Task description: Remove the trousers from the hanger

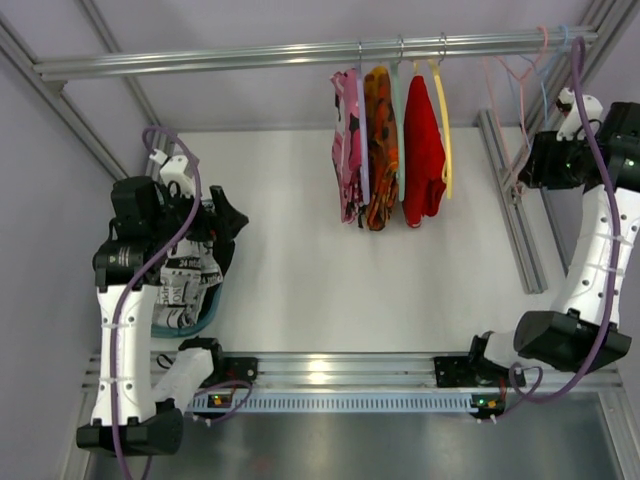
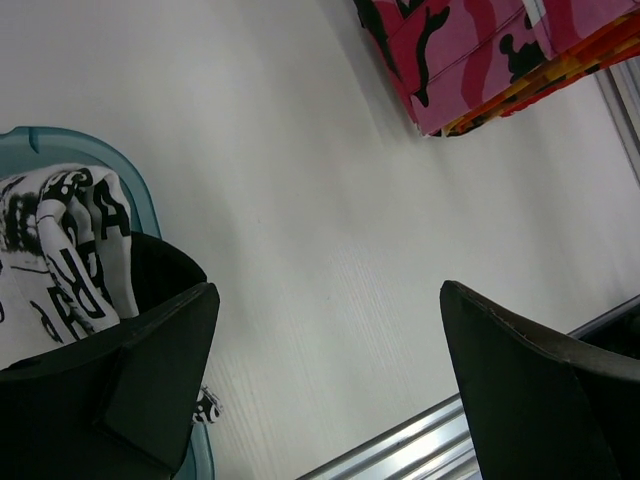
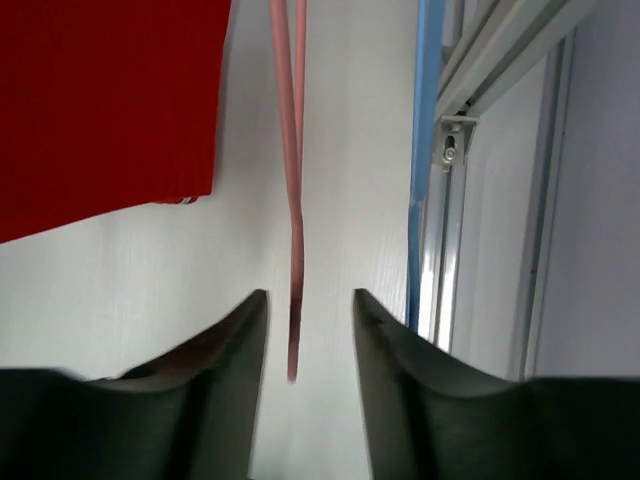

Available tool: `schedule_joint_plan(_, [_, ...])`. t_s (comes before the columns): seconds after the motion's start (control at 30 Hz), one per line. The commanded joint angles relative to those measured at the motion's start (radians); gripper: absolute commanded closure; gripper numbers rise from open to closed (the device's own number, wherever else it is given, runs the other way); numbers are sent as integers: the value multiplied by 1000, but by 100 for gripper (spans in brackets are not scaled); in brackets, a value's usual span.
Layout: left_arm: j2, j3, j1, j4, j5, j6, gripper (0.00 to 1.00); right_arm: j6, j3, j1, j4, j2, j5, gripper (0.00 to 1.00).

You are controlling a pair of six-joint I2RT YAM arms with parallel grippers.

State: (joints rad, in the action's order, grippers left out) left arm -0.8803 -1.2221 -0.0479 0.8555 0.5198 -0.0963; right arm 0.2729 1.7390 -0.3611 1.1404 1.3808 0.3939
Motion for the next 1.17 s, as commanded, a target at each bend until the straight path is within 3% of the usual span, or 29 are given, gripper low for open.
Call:
schedule_joint_plan(0.0, [-43, -60, -4, 86, -43, 17, 2, 46, 37, -51, 62, -80, 40, 50])
schedule_joint_plan(0.2, [-51, -91, -4, 135, -61, 33, 2, 274, 13, -156, 257, -225, 210, 11])
schedule_joint_plan(0.33, [-77, -174, -4, 183, -111, 87, 2, 362, -27, -154, 357, -350, 313, 1])
schedule_joint_plan(0.5, [-86, -267, -3, 244, -187, 155, 2, 422, -143, -153, 357, -501, 449, 1])
schedule_joint_plan(0.77, [75, -200, -3, 293, -271, 141, 2, 558, -370, -153, 349, -732, 530, 1])
schedule_joint_plan(0.87, [122, -168, -3, 309, -288, 133, 2, 554, -443, -153, 337, -761, 517, 1])
schedule_joint_plan(1.13, [118, -171, -4, 324, -366, 122, 2, 511, -440, -153, 341, -749, 545, 1])
